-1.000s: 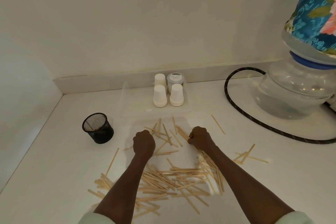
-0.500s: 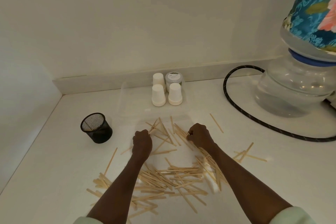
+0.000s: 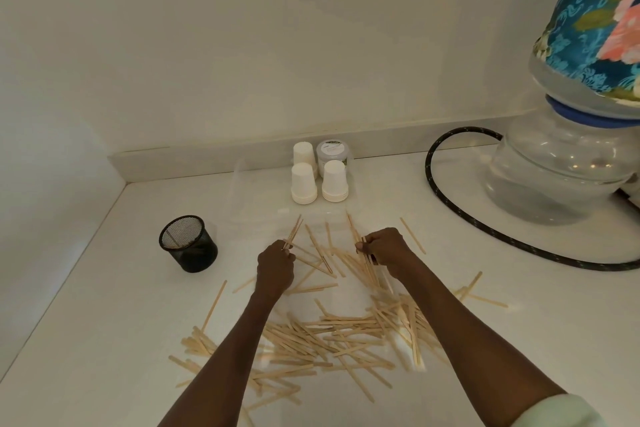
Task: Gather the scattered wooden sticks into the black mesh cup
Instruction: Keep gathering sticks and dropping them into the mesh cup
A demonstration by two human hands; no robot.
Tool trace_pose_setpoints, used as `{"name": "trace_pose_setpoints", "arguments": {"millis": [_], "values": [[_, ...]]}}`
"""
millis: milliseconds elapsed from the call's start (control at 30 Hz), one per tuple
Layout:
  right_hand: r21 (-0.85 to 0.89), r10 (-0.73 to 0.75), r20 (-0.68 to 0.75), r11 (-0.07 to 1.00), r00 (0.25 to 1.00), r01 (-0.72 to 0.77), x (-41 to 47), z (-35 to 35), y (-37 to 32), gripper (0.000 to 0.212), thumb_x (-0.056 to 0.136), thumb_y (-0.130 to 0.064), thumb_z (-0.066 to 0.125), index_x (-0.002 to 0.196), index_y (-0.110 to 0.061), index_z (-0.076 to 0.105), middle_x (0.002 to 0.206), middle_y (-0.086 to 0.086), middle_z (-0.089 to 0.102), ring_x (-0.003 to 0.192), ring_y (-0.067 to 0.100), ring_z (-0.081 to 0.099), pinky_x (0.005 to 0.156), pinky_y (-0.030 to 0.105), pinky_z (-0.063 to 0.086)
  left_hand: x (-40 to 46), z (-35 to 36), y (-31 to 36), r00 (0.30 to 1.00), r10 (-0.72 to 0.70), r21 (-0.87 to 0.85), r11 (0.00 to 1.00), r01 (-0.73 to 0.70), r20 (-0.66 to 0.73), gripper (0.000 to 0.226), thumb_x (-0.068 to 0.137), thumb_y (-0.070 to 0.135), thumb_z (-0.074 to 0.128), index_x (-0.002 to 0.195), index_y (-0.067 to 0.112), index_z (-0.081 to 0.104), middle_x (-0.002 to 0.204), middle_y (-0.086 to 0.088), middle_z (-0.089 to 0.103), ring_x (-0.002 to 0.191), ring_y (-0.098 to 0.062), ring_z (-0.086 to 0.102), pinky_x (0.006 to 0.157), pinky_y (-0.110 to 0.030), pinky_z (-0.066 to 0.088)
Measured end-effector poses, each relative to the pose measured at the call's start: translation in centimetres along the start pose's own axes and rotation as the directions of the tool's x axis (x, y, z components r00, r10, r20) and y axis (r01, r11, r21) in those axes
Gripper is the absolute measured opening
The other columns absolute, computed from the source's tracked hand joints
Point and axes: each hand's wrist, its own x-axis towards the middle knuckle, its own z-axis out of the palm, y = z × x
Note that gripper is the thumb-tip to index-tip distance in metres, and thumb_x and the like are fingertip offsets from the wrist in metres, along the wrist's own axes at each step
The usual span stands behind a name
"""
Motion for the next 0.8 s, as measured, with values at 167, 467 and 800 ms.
{"name": "trace_pose_setpoints", "arguments": {"millis": [167, 467, 800], "values": [[0.237, 0.017, -0.038, 0.971, 0.999, -0.007, -0.7, 0.9, -1.0, 0.009, 0.081, -0.004, 0.077, 0.073, -0.006, 0.071, 0.075, 0.012, 0.07, 0.064, 0.015, 0.065, 0.054, 0.023, 0.051, 0.0, -0.2, 1.5, 0.998, -0.056, -0.191, 0.98, 0.049, -0.031, 0.032, 0.097, 0.001, 0.038, 0.114, 0.009, 0.063, 0.097, -0.005, 0.067, 0.092, -0.019, 0.06, 0.074, -0.024, 0.037], [0.428, 0.106, 0.055, 0.896, 0.993, -0.12, -1.7, 3.7, -3.4, 0.004, 0.082, 0.001, 0.073, 0.082, -0.001, 0.07, 0.077, 0.013, 0.069, 0.069, 0.019, 0.065, 0.066, 0.031, 0.057, 0.4, -0.1, 3.4, 0.983, -0.172, -0.427, 0.886, 0.18, 0.059, 0.037, 0.102, 0.025, 0.035, 0.129, 0.011, 0.057, 0.128, -0.018, 0.059, 0.117, -0.033, 0.055, 0.096, -0.042, 0.045], [0.277, 0.013, 0.036, 0.961, 0.999, -0.023, -3.1, 6.4, -6.1, 0.01, 0.079, -0.004, 0.077, 0.075, 0.003, 0.071, 0.076, 0.02, 0.069, 0.065, 0.024, 0.066, 0.07, 0.037, 0.06, 0.7, 0.3, 6.1, 0.96, -0.153, -0.638, 0.721, 0.272, 0.236, 0.049, 0.103, 0.036, 0.033, 0.089, 0.005, 0.068, 0.064, -0.002, 0.057, 0.06, -0.016, 0.05, 0.06, -0.029, 0.041]]}}
